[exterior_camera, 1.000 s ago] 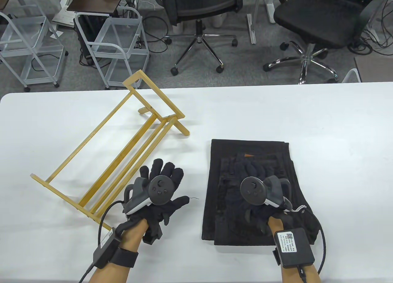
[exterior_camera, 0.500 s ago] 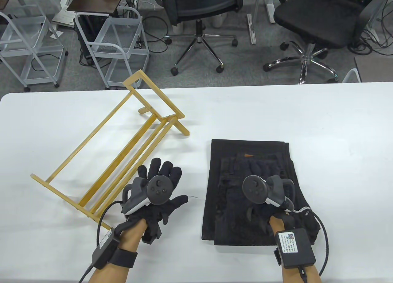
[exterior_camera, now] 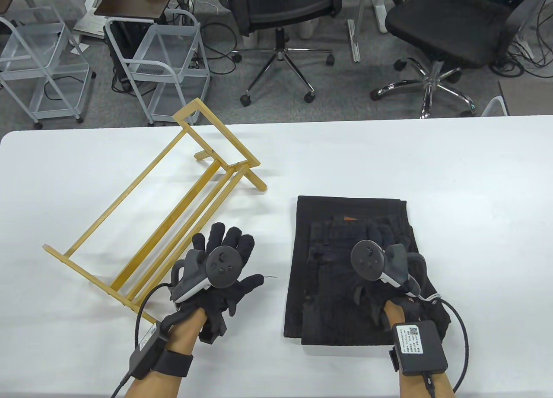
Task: Hang trousers on book rack
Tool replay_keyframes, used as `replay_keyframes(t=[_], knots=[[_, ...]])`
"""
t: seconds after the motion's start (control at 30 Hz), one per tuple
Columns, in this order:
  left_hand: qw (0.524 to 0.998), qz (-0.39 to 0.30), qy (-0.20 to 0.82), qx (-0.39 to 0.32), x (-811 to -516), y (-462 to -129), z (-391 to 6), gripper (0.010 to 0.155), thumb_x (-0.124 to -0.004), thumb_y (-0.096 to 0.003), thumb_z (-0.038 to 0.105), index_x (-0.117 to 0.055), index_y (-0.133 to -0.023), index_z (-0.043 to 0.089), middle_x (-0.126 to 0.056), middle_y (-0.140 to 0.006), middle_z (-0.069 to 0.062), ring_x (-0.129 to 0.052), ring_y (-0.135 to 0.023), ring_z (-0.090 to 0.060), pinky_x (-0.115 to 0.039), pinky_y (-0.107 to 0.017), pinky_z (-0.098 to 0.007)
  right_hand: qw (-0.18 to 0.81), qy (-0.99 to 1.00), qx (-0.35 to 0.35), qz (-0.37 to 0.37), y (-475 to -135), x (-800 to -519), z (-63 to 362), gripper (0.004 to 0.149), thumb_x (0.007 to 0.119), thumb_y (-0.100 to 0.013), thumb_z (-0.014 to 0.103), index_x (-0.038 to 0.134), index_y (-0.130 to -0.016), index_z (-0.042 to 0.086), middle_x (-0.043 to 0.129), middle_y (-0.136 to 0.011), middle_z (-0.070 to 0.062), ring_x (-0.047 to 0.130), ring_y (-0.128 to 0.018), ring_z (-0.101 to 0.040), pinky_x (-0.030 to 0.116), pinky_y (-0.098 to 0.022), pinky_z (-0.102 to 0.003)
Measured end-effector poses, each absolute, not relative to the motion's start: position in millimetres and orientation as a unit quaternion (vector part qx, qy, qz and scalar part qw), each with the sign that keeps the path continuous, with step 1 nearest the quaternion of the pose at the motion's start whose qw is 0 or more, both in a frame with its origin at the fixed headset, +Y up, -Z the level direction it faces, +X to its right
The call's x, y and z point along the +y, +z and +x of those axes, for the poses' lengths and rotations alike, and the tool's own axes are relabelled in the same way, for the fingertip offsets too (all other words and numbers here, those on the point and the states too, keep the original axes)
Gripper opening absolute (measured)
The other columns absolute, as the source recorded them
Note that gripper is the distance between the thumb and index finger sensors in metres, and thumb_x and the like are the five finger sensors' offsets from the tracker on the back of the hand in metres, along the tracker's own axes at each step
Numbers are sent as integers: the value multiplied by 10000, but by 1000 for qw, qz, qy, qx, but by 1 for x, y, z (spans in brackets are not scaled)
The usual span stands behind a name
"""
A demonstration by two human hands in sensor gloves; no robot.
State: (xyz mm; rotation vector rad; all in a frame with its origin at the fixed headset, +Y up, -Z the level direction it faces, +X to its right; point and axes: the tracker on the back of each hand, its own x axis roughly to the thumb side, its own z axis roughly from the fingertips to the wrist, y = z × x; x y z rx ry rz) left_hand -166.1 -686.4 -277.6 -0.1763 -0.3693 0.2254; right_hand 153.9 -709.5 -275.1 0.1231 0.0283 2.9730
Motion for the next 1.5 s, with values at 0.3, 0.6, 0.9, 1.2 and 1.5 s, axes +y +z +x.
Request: replay_keyframes(t=[0.3, 0.6, 0.9, 1.2, 1.5], knots=[[972, -94, 115, -182, -687, -277, -166, 869, -695, -343, 656, -383, -1049, 256, -340, -1179, -54, -157, -1107, -389, -106, -695, -679, 48, 999, 21, 1, -277, -713, 162, 1016, 708, -309, 670, 301, -1008, 56, 334, -1085, -264, 359, -972, -576, 341, -579, -814], [972, -99, 109, -182, -688, -277, -165, 868, -696, -344, 653, -384, -1049, 254, -341, -1178, -54, -156, -1106, -389, -108, -695, -678, 29, 996, 36, -81, -279, -720, 184, 1049, 702, -316, 659, 223, -994, 17, 267, -1075, -289, 305, -953, -606, 315, -572, -817], [972, -108, 102, -179, -690, -276, -163, 868, -697, -345, 652, -382, -1050, 255, -336, -1178, -53, -154, -1105, -388, -106, -694, -677, 77, 971, 89, -207, -277, -732, 221, 1066, 690, -335, 649, 156, -976, -14, 187, -1052, -325, 293, -928, -647, 357, -572, -811], [972, -122, 95, -179, -692, -275, -160, 868, -696, -346, 651, -379, -1050, 255, -329, -1179, -53, -151, -1104, -388, -103, -693, -676, 201, 915, 211, -277, -272, -754, 253, 1082, 727, -373, 608, 107, -951, -64, 198, -1028, -368, 390, -891, -641, 508, -563, -757], [971, -127, 93, -178, -693, -275, -159, 861, -700, -351, 643, -380, -1049, 254, -332, -1178, -54, -154, -1104, -388, -104, -693, -675, 176, 931, 187, -258, -278, -748, 235, 960, 746, -406, 494, 214, -964, -77, 408, -1020, -345, 529, -849, -602, 600, -549, -698]])
